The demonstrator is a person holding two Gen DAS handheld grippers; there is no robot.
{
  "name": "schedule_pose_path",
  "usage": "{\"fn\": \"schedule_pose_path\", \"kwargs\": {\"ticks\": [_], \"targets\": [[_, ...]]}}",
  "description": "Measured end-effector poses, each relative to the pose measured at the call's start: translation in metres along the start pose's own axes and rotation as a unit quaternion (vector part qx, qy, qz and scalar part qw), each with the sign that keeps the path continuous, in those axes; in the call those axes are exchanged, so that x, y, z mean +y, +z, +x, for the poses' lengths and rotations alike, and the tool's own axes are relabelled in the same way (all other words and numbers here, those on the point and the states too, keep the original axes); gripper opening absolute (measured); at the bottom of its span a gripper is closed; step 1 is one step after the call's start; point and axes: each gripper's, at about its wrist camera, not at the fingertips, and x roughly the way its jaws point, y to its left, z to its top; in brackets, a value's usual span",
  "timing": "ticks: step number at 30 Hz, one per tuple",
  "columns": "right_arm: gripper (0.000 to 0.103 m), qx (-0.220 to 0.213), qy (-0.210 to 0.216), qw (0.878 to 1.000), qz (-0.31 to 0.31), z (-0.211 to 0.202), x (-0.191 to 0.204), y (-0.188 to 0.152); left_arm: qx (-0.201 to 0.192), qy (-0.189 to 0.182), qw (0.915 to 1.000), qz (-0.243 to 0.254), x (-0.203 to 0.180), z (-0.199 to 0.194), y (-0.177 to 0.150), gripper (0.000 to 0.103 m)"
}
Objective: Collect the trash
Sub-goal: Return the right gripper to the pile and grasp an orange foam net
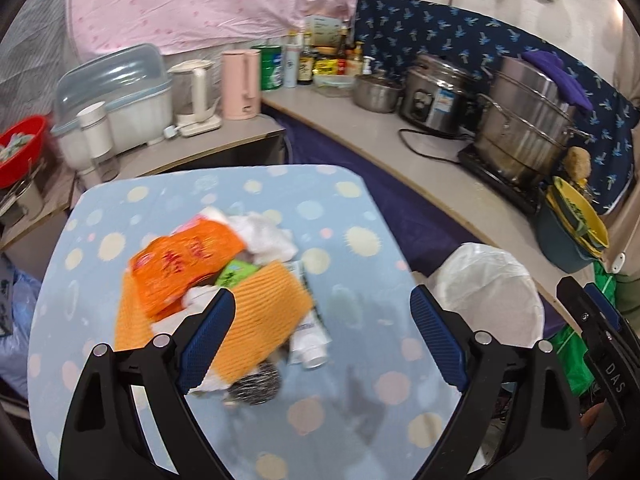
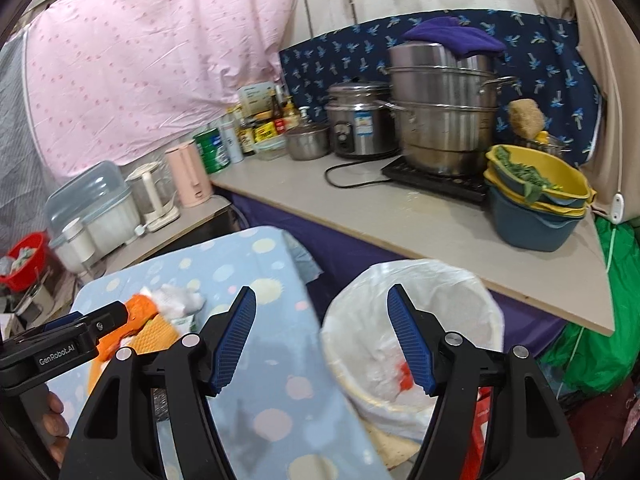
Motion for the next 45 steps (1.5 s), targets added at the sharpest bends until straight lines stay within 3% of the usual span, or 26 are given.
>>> {"fn": "schedule_pose_path", "kwargs": {"ticks": [13,28,41,45], "targets": [[0.066,0.058,0.061,0.995,-0.043,0.024,0.084,-0.044,0.03,0.074,0.9951,-0.059,0.105,0.001,-0.037,0.085],[0.065,0.131,0.117,0.982,-0.074,0.072,0.158,-0.081,0.049,0.112,0.9865,-0.109,0.174,0.006,-0.052,0.085],[0.042,0.197,0.148,0.968,-0.055,0.118,0.18,-0.1,0.065,0.11,0.9844,-0.122,0.196,0.028,-0.052,0.086],[0.04,0.21,0.155,0.965,-0.039,0.127,0.179,-0.102,0.069,0.106,0.9848,-0.12,0.196,0.035,-0.05,0.086]]}}
